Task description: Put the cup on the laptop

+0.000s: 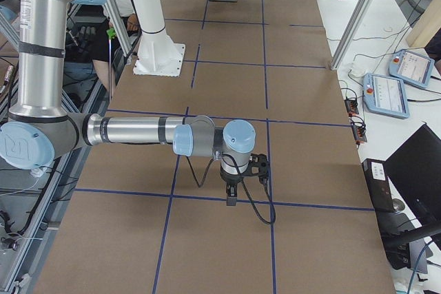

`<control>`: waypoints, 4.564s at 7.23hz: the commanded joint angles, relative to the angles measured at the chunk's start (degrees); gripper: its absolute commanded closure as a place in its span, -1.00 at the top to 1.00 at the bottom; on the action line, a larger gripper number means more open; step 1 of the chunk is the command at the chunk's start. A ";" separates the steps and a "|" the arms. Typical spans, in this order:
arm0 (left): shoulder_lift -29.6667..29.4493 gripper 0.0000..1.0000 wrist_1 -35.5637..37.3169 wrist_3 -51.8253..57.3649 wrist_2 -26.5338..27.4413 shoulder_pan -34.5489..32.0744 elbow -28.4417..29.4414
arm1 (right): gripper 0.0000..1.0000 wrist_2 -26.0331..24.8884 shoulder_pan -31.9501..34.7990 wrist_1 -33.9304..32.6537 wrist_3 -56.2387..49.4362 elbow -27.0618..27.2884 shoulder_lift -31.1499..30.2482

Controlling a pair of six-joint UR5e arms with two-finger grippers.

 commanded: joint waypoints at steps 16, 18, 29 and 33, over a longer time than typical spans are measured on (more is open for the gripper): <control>-8.11 1.00 47.89 29.02 4.93 -20.94 -16.31 | 1.00 -0.05 0.00 0.04 0.00 0.00 0.00; -8.11 1.00 47.89 29.02 4.84 -20.94 -16.57 | 1.00 0.04 0.00 0.04 0.00 0.00 0.00; -8.20 1.00 47.89 29.02 5.46 -20.94 -16.49 | 1.00 0.04 0.00 0.04 0.00 0.00 0.00; -8.28 1.00 47.89 29.11 5.11 -20.76 -16.05 | 1.00 0.04 0.00 -0.05 0.00 0.00 0.00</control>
